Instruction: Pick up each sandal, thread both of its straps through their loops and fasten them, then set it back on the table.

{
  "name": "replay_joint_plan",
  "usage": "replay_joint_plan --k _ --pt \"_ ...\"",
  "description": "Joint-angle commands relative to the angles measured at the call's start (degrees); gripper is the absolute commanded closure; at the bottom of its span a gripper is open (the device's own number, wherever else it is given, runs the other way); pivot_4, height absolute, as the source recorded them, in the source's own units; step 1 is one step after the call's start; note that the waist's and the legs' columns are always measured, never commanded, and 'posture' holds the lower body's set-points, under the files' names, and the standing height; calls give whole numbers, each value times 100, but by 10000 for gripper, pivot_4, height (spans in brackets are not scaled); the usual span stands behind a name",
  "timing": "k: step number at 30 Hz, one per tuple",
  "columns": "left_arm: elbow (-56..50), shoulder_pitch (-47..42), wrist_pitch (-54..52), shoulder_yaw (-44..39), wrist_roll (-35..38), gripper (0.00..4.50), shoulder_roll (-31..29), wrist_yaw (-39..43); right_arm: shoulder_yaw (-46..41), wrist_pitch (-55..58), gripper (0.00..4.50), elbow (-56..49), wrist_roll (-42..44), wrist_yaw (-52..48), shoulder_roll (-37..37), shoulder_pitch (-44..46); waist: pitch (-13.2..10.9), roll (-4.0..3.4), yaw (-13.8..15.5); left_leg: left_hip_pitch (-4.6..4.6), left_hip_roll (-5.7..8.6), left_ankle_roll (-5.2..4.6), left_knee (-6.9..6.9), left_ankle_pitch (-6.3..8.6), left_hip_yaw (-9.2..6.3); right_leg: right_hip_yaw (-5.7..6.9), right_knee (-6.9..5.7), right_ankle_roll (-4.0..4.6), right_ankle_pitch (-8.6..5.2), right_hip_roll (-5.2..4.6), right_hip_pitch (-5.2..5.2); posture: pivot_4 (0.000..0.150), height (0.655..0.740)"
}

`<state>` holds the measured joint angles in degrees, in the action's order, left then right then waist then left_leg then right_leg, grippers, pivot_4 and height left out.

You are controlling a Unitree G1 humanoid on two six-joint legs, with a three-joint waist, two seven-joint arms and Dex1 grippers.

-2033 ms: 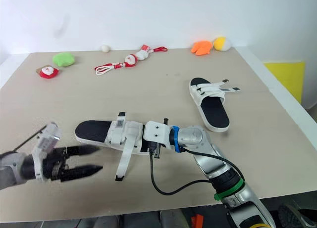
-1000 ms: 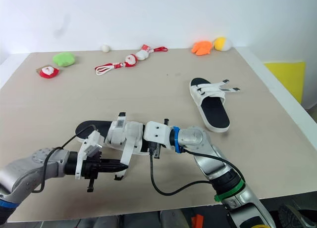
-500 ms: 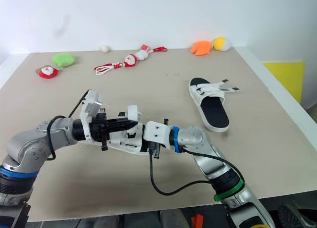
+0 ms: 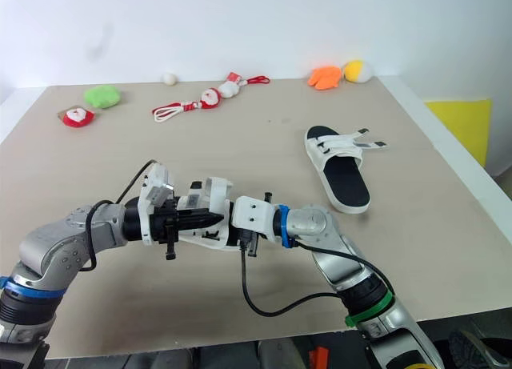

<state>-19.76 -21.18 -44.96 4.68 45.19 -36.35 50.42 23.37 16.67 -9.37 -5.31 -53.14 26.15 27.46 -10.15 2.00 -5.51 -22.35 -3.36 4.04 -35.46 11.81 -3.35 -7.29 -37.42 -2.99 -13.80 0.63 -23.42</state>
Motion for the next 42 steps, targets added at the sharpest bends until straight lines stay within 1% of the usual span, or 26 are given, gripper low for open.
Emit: replay_joint_plan --k 1,13,15,20,23,26,30,32,42 --pt "-162 163 10 49 -128 44421 -91 89 186 129 45000 134 -62 -38 15 -122 0 0 -2 0 0 0 1 0 0 0 0 2 -1 0 0 1500 7400" --pt "-55 204 -54 -66 -57 44421 -111 266 192 111 45000 170 -60 -52 11 -80 0 0 -11 1 0 0 1 0 0 0 0 4 -3 0 1 1500 7400" --pt "52 209 -141 -127 63 44421 -95 348 190 106 45000 174 -63 -51 16 -78 0 0 -12 1 0 0 1 0 0 0 0 5 -3 0 1 1500 7400" --pt "339 186 -85 -115 -21 44421 -105 547 189 119 45000 164 -65 -43 18 -80 0 0 -15 2 0 0 1 0 0 0 0 9 -6 0 1 1500 7400" --pt "463 213 9 -15 -178 44421 -154 682 188 125 45000 165 -66 -41 18 -75 1 0 -16 2 0 0 1 0 0 1 0 8 -5 0 1 1500 7400" --pt "630 276 356 178 -601 44421 -189 744 175 122 45000 163 -67 -37 26 -68 1 -1 -16 2 0 0 1 0 0 0 0 10 -6 0 1 1500 7400" --pt "735 311 743 310 -942 44421 -185 802 167 126 45000 151 -61 -41 33 -69 4 -2 -16 5 0 0 1 0 0 0 0 17 -10 0 3 1500 7400" --pt "822 315 1083 412 -1258 44421 -181 776 166 121 45000 161 -60 -46 34 -61 7 -3 -16 5 0 0 1 0 0 0 0 17 -10 0 4 1500 7400" --pt "736 439 1368 302 -1194 44421 -153 999 158 113 45000 171 -44 -54 32 -51 10 -6 -17 8 0 -1 2 0 0 0 0 20 -12 0 5 1500 7400"
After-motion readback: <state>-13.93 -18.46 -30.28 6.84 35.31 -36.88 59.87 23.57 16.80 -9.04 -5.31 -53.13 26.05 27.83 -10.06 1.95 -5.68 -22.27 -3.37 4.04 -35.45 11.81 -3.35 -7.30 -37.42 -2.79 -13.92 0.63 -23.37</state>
